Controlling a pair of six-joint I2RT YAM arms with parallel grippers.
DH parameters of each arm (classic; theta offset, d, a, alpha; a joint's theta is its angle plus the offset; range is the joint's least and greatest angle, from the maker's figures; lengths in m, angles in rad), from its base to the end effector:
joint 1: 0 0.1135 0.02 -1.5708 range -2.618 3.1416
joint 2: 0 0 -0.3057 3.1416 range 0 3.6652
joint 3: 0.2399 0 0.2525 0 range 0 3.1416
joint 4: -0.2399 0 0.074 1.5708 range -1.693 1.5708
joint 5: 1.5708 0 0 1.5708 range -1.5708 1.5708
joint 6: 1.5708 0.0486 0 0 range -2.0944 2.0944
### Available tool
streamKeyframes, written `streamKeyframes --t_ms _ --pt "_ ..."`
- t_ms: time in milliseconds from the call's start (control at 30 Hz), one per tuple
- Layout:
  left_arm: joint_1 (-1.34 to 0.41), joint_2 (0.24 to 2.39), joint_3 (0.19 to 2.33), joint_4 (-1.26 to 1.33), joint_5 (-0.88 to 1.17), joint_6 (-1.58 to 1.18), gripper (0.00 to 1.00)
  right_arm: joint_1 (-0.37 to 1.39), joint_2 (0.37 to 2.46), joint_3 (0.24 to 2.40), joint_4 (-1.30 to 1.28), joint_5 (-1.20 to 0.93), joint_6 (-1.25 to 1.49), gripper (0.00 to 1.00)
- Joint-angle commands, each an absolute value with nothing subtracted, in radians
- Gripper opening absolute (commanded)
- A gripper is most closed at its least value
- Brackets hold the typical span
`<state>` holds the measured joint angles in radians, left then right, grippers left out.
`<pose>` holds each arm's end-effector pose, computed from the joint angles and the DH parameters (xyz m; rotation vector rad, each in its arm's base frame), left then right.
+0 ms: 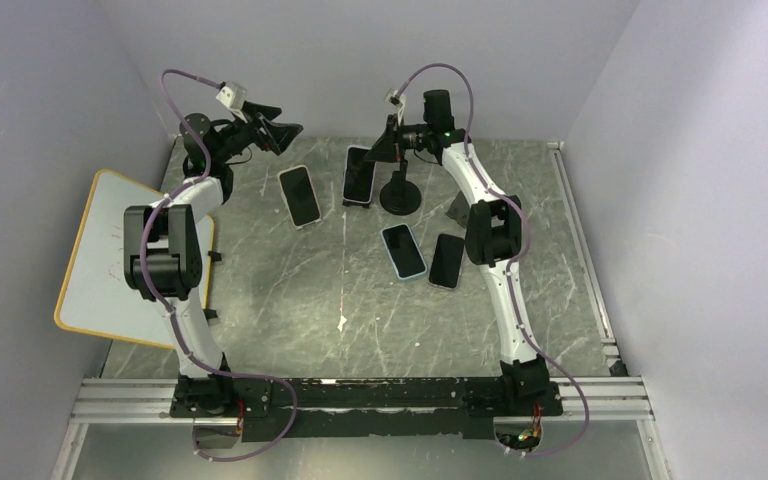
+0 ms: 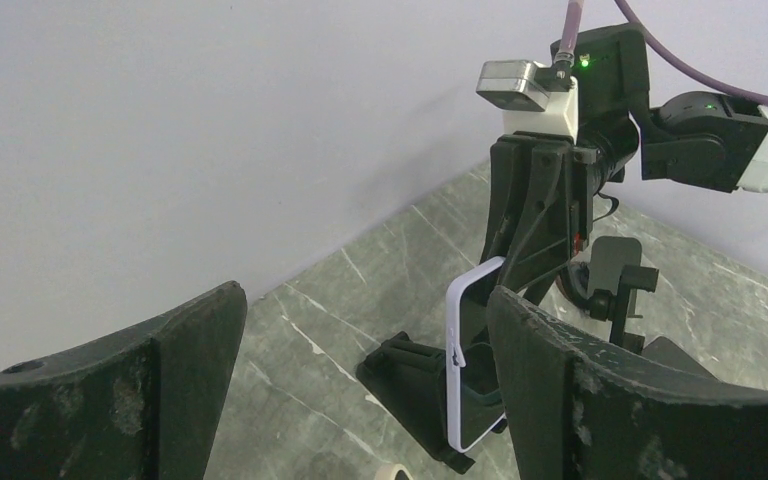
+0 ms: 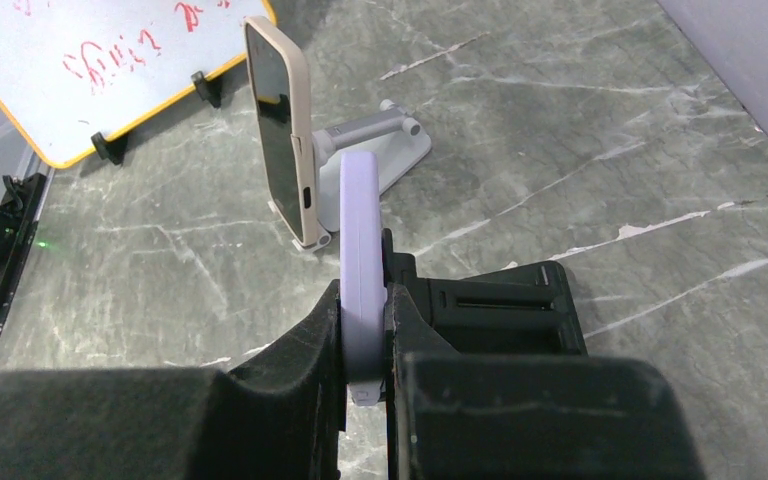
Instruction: Place the phone on the phone stand
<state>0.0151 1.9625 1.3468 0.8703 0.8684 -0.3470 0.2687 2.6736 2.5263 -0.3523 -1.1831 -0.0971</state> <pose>0.4741 -0.0299 0.3299 0.5136 1.3677 -0.8407 0.5909 0.2094 0.2305 -1.0457 1.6595 1.3122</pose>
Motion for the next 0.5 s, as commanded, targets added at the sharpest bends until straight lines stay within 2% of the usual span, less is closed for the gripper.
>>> streamKeyframes --t_ms 0,467 --pt "0.011 1.968 1.353 0.885 0.897 -0.32 0.93 0.273 2.704 2.559 -0.369 -1.134 -0.156 0.0" --pt "0.014 1.986 1.357 0.889 0.905 -0.327 0.94 0.301 2.736 2.56 -0.449 -1.059 -0.241 0.0"
